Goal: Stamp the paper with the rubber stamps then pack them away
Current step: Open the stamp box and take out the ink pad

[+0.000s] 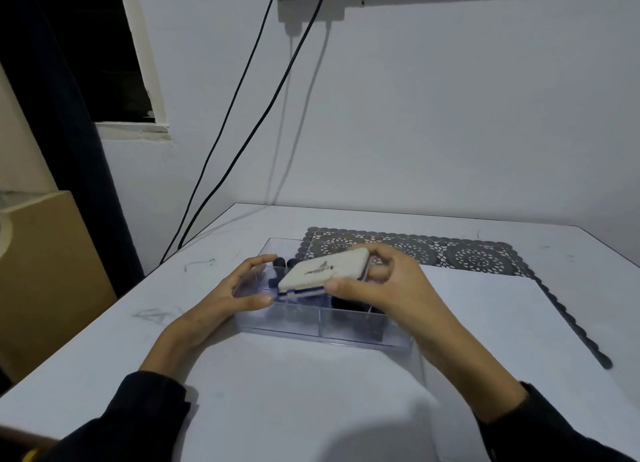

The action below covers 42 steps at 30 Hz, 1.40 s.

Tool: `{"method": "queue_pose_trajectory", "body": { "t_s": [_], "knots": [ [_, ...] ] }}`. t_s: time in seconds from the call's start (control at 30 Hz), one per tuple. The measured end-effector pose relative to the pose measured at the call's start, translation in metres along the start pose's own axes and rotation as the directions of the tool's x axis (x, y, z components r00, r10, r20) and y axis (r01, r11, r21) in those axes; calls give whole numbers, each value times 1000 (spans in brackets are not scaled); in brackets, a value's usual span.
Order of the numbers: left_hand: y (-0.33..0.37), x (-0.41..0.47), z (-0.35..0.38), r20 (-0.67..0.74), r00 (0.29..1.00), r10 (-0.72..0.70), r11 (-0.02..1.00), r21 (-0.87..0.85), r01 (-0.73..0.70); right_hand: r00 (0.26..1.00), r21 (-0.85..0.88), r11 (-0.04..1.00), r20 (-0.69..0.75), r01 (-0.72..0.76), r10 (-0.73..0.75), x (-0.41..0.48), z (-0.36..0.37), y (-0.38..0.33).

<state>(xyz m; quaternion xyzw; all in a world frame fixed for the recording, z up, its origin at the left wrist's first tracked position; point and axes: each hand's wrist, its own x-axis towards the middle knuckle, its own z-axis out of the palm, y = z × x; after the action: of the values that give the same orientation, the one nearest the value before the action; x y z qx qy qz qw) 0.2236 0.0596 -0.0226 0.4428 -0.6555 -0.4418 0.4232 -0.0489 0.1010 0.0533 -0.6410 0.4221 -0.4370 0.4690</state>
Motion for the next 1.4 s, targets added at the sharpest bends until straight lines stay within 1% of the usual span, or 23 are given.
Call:
{"method": "queue_pose_trajectory", "body": {
  "t_s": [0.07, 0.13, 0.23, 0.3, 0.33, 0.4, 0.47, 0.63, 0.83, 1.0, 1.07, 1.1, 1.13, 1.17, 1.2, 1.23, 1.27, 1.3, 1.33, 1.37, 1.4],
  "knots": [
    [0, 0, 2, -21, 1000, 11, 1000, 11, -11, 999, 20, 1000, 35, -12, 11, -28, -6, 4],
    [-1, 0, 3, -20, 1000, 15, 1000, 12, -14, 996, -30, 998, 71, -54, 56, -51, -8, 17],
    [-2, 0, 3, -21, 1000, 16, 1000, 18, -16, 988, -180, 976, 73, -120, 135, -68, -9, 42],
    [-2, -1, 3, -21, 1000, 10, 1000, 17, -10, 989, -301, 946, 48, -118, 139, -70, -13, 53],
    [-1, -1, 4, -21, 1000, 9, 1000, 12, -9, 992, -394, 914, 40, -98, 123, -70, -16, 57],
    [-2, -2, 4, -20, 1000, 5, 1000, 15, -5, 996, -592, 805, 39, -45, 84, -69, -23, 57],
    [-2, -2, 5, -21, 1000, 11, 1000, 19, -11, 995, -687, 727, 66, -9, 76, -68, -28, 57],
    [-2, -2, 5, -17, 1000, 16, 1000, 23, -15, 983, -772, 634, 139, 30, 123, -67, -31, 59],
    [-2, -2, 5, -21, 1000, 9, 1000, 11, -9, 963, -793, 609, 182, 23, 201, -66, -34, 54],
    [2, -6, 8, -34, 999, -11, 999, 36, 12, 963, -811, 581, 202, 64, 176, -67, -32, 49],
    [3, -11, 10, -77, 996, -39, 999, 25, 41, 944, -818, 568, 253, 93, 210, -64, -32, 46],
    [4, -14, 11, -126, 990, -58, 998, 25, 62, 933, -821, 560, 280, 112, 226, -63, -32, 44],
    [5, -17, 12, -196, 979, -50, 996, 62, 63, 927, -823, 553, 298, 128, 230, -62, -33, 43],
    [7, -23, 13, -284, 959, 13, 988, 150, 31, 929, -824, 549, 300, 139, 215, -62, -33, 42],
    [9, -31, 15, -363, 923, 127, 963, 269, -26, 940, -827, 544, 284, 140, 190, -63, -34, 41],
    [12, -41, 20, -412, 870, 271, 915, 392, -99, 953, -831, 541, 256, 130, 165, -64, -34, 41],
    [16, -52, 27, -431, 807, 403, 858, 486, -169, 963, -834, 540, 225, 112, 147, -66, -34, 41],
    [21, -63, 36, -419, 769, 483, 818, 529, -226, 970, -834, 543, 200, 96, 136, -67, -34, 41],
    [24, -73, 46, -377, 781, 498, 809, 527, -261, 973, -834, 545, 187, 83, 138, -68, -32, 42],
    [27, -80, 54, -306, 832, 462, 821, 504, -270, 972, -835, 545, 182, 74, 146, -67, -31, 42],
    [27, -85, 62, -212, 898, 386, 839, 485, -246, 971, -832, 551, 181, 67, 155, -65, -29, 42]
  ]
}}
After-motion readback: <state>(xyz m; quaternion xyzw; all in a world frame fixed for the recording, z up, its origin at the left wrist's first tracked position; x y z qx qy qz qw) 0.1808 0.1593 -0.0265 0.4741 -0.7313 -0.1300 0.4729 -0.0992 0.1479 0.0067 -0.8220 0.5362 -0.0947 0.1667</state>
